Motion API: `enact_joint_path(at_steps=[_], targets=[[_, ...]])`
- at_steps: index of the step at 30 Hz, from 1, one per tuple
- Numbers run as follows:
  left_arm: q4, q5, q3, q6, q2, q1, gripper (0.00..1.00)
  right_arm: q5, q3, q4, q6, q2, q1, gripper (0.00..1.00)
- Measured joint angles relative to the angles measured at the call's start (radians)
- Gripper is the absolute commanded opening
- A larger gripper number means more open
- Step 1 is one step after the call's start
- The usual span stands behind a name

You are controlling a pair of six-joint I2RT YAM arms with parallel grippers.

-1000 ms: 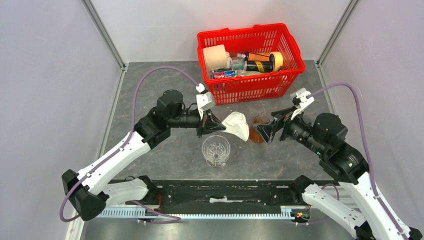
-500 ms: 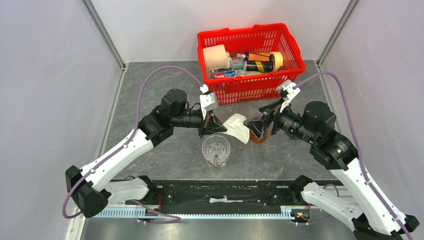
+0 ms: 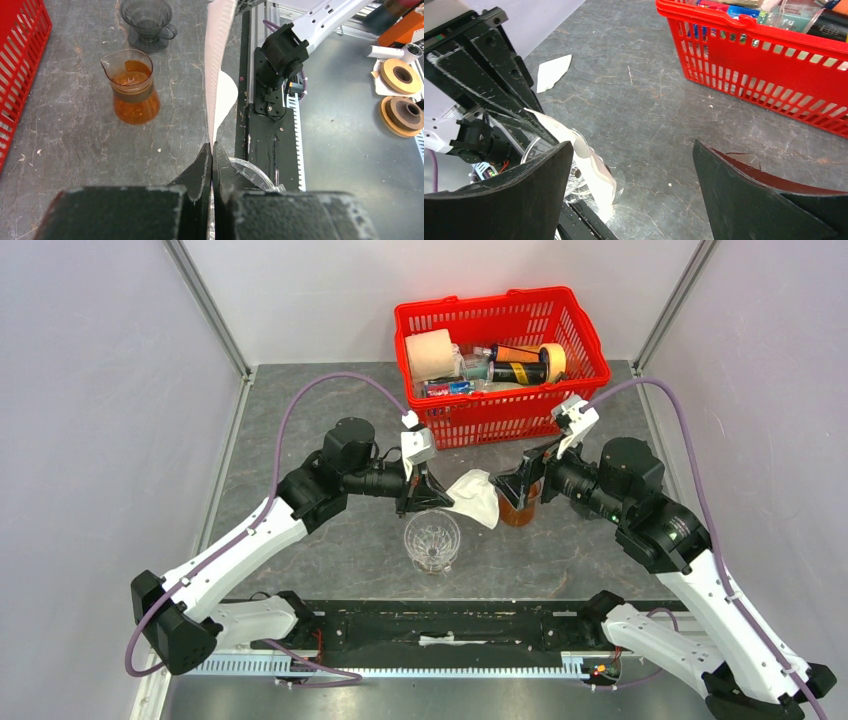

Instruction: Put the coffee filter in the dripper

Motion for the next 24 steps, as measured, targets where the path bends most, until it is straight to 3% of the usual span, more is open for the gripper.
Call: enact_joint_path(at_steps=[24], targets=[[-0.023, 0.046, 0.002, 0.041, 0.000, 0.001, 0.02, 0.030, 0.000, -0.024, -0.016, -0.007, 0.000, 0.97]])
